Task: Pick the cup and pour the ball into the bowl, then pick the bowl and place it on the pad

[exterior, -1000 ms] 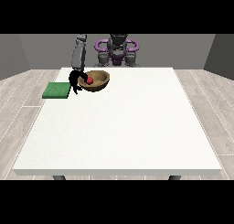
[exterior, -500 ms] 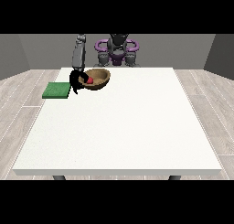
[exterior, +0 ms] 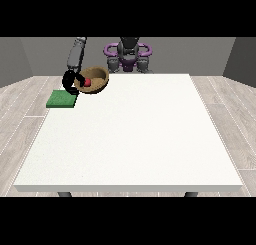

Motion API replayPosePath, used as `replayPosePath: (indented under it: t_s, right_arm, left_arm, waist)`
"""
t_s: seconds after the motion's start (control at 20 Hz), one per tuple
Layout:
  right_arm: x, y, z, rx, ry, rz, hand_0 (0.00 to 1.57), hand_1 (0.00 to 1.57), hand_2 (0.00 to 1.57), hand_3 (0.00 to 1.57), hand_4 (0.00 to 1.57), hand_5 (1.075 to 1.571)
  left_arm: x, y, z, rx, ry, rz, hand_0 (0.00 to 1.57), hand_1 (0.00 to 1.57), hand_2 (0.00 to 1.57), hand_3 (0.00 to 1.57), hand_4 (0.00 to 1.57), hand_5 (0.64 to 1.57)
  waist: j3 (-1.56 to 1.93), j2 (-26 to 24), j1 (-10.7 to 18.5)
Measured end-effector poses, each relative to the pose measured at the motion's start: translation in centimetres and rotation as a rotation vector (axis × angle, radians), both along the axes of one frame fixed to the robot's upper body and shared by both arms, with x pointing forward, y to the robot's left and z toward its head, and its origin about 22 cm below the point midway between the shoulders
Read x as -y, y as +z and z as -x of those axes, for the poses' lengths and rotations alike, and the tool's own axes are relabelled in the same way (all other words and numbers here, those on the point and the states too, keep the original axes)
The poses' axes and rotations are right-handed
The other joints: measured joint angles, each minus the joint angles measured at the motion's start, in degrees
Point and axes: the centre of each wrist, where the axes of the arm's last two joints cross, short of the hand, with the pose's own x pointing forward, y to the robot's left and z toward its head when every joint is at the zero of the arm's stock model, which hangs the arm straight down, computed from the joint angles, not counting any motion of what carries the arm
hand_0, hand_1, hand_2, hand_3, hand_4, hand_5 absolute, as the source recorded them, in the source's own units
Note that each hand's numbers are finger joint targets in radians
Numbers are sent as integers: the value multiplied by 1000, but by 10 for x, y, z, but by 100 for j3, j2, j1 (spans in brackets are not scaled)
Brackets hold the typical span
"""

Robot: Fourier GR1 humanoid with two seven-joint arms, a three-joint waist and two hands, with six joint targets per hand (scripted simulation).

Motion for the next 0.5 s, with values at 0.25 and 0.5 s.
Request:
replayPosePath:
  t_s: [0.25,0.5]
  right_arm:
    - [78,70,-3,-97,-60,141,1571,1571,1571,566,1085,1564]
    - [111,104,-6,-123,-59,165,1571,1571,1571,461,1109,1567]
  left_arm:
    - [-14,-21,5,-33,43,10,0,0,0,0,1205,1545]
    - [-32,-31,16,-16,73,12,0,0,0,0,1210,1550]
  waist:
    - [-45,-135,-378]
    - [-45,-40,-534]
